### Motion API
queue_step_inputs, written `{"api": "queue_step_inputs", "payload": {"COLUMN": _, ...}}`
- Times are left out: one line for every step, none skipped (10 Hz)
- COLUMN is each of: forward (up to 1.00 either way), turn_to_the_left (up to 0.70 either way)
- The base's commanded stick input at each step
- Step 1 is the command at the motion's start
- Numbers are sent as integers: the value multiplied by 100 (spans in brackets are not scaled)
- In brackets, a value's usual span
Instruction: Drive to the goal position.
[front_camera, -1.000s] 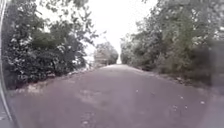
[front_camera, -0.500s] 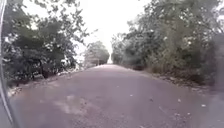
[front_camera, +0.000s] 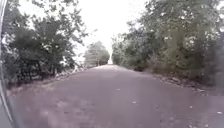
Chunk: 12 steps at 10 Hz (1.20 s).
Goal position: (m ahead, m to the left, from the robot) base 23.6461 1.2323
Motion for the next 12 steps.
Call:
{"api": "queue_step_inputs", "payload": {"forward": 70, "turn_to_the_left": 0}}
{"api": "queue_step_inputs", "payload": {"forward": 70, "turn_to_the_left": 0}}
{"api": "queue_step_inputs", "payload": {"forward": 70, "turn_to_the_left": 0}}
{"api": "queue_step_inputs", "payload": {"forward": 70, "turn_to_the_left": 0}}
{"api": "queue_step_inputs", "payload": {"forward": 70, "turn_to_the_left": 0}}
{"api": "queue_step_inputs", "payload": {"forward": 70, "turn_to_the_left": 0}}
{"api": "queue_step_inputs", "payload": {"forward": 70, "turn_to_the_left": 0}}
{"api": "queue_step_inputs", "payload": {"forward": 70, "turn_to_the_left": 0}}
{"api": "queue_step_inputs", "payload": {"forward": 70, "turn_to_the_left": 0}}
{"api": "queue_step_inputs", "payload": {"forward": 70, "turn_to_the_left": 0}}
{"api": "queue_step_inputs", "payload": {"forward": 70, "turn_to_the_left": 0}}
{"api": "queue_step_inputs", "payload": {"forward": 70, "turn_to_the_left": 0}}
